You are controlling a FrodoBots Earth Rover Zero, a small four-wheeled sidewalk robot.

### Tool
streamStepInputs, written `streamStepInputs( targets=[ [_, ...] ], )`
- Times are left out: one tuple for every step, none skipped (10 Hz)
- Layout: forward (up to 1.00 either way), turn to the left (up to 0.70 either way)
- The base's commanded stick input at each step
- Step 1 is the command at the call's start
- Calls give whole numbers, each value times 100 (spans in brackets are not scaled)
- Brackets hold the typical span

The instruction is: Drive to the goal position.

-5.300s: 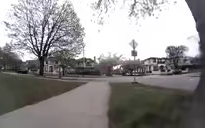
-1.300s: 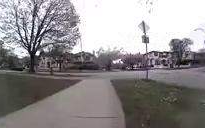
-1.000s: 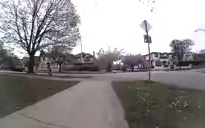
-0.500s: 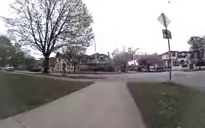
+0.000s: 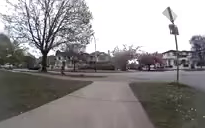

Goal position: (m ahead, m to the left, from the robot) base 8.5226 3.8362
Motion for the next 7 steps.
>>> streamStepInputs(
  targets=[
    [85, 0],
    [85, 0],
    [85, 0],
    [85, 0],
    [85, 0],
    [85, 0],
    [85, 0]
  ],
)
